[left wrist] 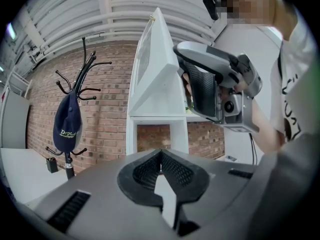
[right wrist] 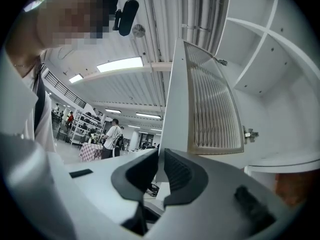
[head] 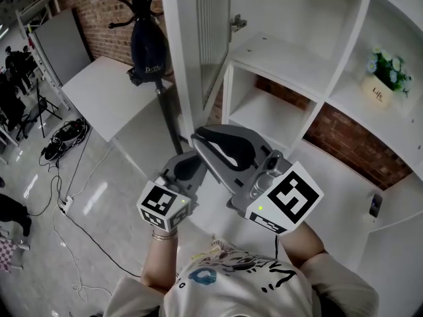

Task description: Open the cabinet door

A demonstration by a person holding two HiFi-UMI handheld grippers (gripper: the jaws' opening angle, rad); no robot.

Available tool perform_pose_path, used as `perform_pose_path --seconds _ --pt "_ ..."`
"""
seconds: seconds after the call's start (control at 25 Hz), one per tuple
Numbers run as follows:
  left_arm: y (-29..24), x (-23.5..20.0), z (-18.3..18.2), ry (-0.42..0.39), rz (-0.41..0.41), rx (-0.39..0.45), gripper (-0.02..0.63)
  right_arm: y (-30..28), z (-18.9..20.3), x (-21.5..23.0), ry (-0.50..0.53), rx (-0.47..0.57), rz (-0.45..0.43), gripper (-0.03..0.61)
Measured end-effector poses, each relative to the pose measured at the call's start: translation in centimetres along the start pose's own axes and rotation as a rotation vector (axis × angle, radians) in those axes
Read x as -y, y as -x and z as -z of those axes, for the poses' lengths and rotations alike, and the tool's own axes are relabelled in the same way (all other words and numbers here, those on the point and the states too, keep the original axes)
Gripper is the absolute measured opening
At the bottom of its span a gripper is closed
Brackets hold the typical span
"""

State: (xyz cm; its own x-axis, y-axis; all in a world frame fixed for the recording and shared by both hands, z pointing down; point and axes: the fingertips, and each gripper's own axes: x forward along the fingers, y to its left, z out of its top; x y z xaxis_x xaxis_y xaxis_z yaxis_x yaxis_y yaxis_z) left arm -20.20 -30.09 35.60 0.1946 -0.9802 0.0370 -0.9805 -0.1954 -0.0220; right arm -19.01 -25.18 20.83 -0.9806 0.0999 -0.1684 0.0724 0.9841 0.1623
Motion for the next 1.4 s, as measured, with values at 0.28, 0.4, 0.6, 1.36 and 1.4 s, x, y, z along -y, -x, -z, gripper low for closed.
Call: perform_pose_path --seconds 0.28,0.4,0.6,1.36,1.4 --pt "0.9 -1.1 -0.1 0.001 -0.039 0.003 0.015 -1.9 0.3 -0.2 -0.046 0.024 -0.037 0.049" --pt "1.7 -1.7 0.1 0.007 -0.06 0.002 0.015 -2.7 0.4 -0.5 -0.06 0.033 -0.055 0.046" --pt "2.8 -3.2 0.0 0.01 -0.114 0.006 0.015 -4.3 0.8 -0.9 -0.077 0.046 -0.087 0.04" --pt "3.8 -4.0 -0.2 0.0 -0.158 0.009 0.015 -6.2 4.0 1.2 -0.154 -0.008 -0.08 0.028" --pt "3.8 -3.9 -0.2 -0.001 -0.155 0.009 0.015 -6.0 4.1 1.3 -0.155 -0.011 -0.075 0.028"
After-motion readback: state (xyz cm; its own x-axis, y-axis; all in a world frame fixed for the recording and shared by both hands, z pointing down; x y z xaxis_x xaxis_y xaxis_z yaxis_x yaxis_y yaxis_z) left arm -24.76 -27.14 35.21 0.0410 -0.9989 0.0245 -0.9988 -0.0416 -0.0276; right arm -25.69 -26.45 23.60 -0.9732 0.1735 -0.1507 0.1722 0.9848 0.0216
